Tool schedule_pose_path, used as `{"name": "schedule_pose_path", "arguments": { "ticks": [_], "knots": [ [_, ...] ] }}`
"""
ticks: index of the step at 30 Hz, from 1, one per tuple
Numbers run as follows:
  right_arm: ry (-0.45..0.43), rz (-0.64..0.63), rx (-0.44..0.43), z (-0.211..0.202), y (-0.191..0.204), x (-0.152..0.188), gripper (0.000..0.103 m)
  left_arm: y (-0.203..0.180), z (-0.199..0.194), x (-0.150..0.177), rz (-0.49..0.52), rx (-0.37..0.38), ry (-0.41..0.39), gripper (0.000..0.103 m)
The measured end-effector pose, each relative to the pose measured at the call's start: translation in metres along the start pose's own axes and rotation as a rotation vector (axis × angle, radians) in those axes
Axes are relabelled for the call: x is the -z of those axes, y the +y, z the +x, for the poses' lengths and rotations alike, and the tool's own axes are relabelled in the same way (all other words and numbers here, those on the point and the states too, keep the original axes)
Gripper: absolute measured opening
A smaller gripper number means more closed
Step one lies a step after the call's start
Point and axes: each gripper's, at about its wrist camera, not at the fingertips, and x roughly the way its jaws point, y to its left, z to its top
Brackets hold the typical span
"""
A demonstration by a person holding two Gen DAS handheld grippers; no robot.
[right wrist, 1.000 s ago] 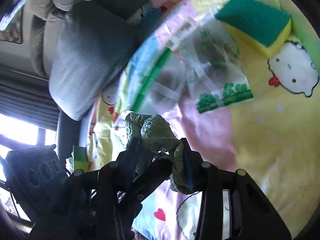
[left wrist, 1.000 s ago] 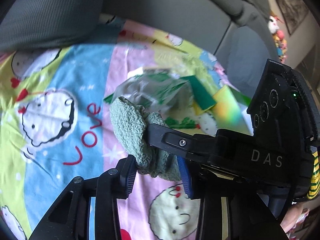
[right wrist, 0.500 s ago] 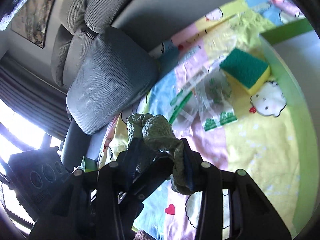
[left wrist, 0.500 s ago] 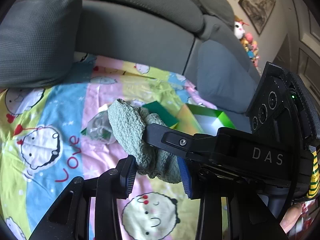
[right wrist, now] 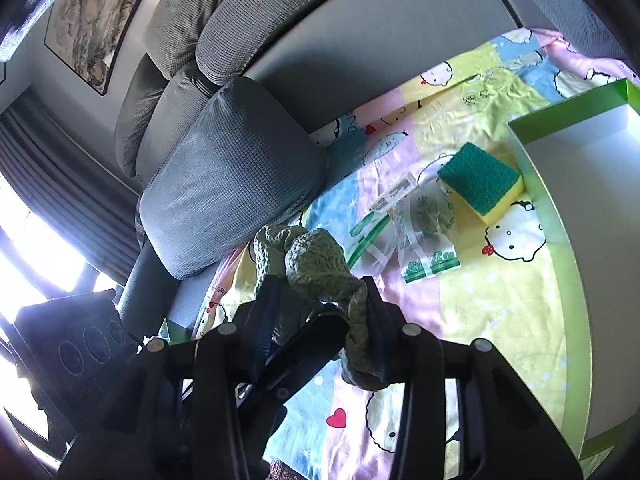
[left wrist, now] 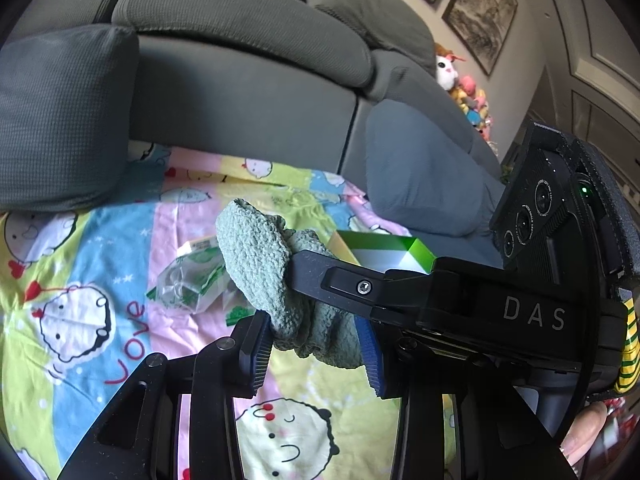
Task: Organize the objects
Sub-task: 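Carry the green knit cloth with the right tool into the white box and release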
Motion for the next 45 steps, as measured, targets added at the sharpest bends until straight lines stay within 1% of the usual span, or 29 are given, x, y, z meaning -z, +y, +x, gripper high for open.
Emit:
{"name": "schedule_pose_path", "arguments": {
  "ticks": [10,20,29,36,40,45],
  "knots": [
    [-0.059,-0.023,-0.008,-0.023,0.005,0.000,0.040,-0.020,-0.008,-0.004,0.043,0.019,-0.054,0.039],
    [-0.098,-0.031,0.005,-0.040,0.001,-0.003,0.041,-0.036,-0.006,-0.005,0.070,0.040,-0.079,0.039],
    [-0.133,-0.031,0.019,-0.060,-0.008,-0.005,0.041,-0.056,-0.001,-0.007,0.110,0.068,-0.077,0.039],
    [-0.188,0.001,0.042,-0.079,-0.028,-0.009,0.041,-0.083,0.019,-0.009,0.163,0.098,-0.052,0.040],
    [-0.215,0.045,0.055,-0.090,-0.046,-0.011,0.041,-0.099,0.037,-0.009,0.180,0.141,-0.013,0.040],
    [-0.261,0.100,0.099,-0.108,-0.069,-0.012,0.041,-0.120,0.058,-0.008,0.223,0.177,0.033,0.040]
  ]
}}
